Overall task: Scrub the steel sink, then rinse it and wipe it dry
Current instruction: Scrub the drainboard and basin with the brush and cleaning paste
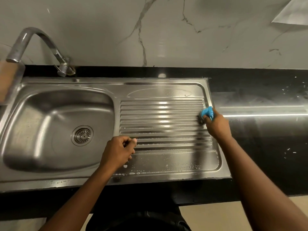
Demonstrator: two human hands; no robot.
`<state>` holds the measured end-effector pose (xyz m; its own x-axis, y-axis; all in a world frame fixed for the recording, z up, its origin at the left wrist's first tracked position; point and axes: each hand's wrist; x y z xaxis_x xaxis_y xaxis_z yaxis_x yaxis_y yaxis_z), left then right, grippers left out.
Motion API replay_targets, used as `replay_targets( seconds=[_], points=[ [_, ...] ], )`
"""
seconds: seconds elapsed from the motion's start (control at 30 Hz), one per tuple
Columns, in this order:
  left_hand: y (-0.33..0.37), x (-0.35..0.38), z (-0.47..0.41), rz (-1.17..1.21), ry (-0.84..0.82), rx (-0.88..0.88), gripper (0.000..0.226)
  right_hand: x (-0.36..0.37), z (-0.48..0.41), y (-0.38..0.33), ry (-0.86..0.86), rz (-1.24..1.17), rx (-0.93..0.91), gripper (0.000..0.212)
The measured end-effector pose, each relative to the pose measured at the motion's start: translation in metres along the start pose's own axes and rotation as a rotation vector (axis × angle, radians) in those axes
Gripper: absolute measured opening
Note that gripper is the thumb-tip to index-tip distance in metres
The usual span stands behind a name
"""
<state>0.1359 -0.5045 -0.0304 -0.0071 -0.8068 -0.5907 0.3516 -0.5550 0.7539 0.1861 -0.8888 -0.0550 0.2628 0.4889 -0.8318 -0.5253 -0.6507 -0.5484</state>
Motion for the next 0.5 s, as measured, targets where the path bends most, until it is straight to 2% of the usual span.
replay_targets(
  seconds=[0.13, 0.37, 0.5],
  points=[
    [0.004, 0.007, 0.007, 0.018, 0.003, -0.007, 0.027, 0.001, 0.010, 0.006, 0.023, -0.050, -0.008, 0.050],
    [0.000, 0.005, 0.018, 0.033, 0.034, -0.008, 0.026, 0.011, -0.032, -0.030, -0.007, -0.039, 0.026, 0.050],
    [-0.008, 0.001, 0.020, 0.033, 0.046, -0.037, 0.029, 0.016, -0.011, -0.026, -0.003, -0.082, 0.001, 0.054]
  ],
)
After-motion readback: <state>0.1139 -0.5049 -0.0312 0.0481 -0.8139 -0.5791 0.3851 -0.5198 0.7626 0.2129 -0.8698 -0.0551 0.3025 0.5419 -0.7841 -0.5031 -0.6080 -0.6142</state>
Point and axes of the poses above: each hand's wrist, its own z-axis away from the middle knuckle, its own x-axis out of the palm, y = z × x, and after that the axes turned 15 degrees about y, right-handed
